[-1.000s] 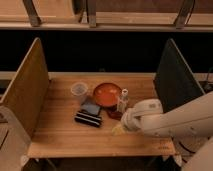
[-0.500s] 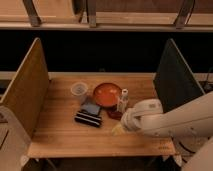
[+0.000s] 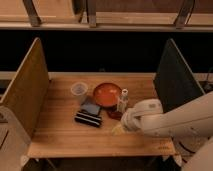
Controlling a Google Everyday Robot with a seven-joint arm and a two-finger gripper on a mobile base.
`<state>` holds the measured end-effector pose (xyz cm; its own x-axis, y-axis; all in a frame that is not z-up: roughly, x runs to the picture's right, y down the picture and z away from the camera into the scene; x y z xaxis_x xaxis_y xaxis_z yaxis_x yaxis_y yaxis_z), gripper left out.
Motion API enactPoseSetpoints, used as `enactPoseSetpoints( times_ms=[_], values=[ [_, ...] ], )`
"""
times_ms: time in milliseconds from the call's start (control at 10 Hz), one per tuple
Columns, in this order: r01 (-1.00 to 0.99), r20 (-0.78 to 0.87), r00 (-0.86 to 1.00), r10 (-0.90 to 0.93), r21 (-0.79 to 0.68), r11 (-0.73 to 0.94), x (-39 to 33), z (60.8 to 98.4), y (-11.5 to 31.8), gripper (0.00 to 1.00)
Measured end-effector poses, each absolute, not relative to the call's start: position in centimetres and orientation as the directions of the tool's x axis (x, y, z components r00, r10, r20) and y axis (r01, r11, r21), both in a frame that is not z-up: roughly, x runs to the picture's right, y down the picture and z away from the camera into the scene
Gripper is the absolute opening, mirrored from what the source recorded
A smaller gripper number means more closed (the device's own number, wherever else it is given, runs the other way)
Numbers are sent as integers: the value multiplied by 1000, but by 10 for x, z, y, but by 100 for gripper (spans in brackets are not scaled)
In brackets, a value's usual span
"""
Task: Knock the bottle over
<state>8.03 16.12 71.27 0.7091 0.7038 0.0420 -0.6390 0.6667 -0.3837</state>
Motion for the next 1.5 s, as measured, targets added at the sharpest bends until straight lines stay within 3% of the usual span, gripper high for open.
enactPoseSetpoints(
  times_ms=[300, 500, 1100, 1300, 1500],
  values=[
    [-639, 42, 709, 704, -384, 667, 80, 713, 161, 80],
    [-639, 42, 709, 704, -384, 667, 80, 713, 161, 73],
    [-611, 48, 739, 672, -372, 699, 82, 717, 159, 12],
    [-562, 52, 790, 611, -339, 755, 88, 732, 146, 0],
    [-550, 52, 801, 597, -330, 767, 90, 736, 142, 0]
  ],
)
